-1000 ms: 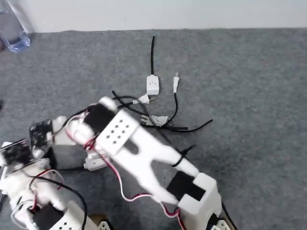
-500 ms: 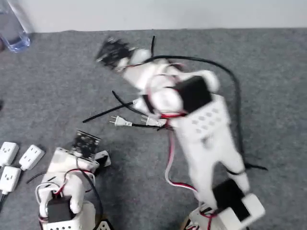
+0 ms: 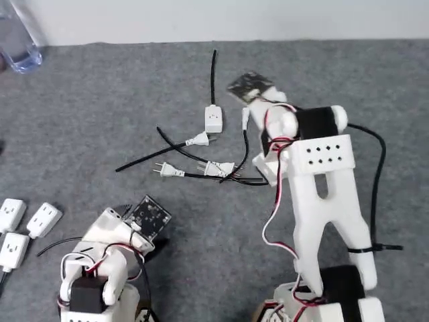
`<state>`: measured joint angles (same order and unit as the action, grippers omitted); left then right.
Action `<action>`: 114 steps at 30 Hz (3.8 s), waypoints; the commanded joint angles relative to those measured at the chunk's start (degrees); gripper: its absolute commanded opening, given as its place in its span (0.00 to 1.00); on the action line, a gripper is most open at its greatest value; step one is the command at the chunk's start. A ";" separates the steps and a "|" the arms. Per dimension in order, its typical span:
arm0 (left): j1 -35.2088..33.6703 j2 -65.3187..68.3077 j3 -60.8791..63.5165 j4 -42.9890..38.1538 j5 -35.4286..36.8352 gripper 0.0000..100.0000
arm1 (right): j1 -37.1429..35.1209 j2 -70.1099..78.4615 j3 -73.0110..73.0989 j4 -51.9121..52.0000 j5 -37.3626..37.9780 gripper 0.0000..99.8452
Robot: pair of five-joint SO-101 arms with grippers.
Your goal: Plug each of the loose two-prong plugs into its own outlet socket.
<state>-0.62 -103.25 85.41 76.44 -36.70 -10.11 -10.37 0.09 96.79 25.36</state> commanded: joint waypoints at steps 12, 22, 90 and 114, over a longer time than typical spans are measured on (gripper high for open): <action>-1.93 11.34 -9.80 0.88 -16.35 0.37 | 5.58 -1.71 36.22 -38.29 -21.01 0.38; -2.11 59.34 -36.00 -5.36 -20.66 0.37 | 6.73 5.93 40.79 -50.24 -20.48 0.38; -42.55 100.31 -63.60 -1.23 -40.62 0.07 | 6.37 6.29 40.26 -50.42 -20.40 0.38; -16.26 95.30 -72.13 -14.42 -3.43 0.35 | 5.32 6.37 40.26 -50.42 -17.58 0.38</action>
<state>-25.41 -5.58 15.52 69.76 -54.73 -4.48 -3.87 41.85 47.30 6.99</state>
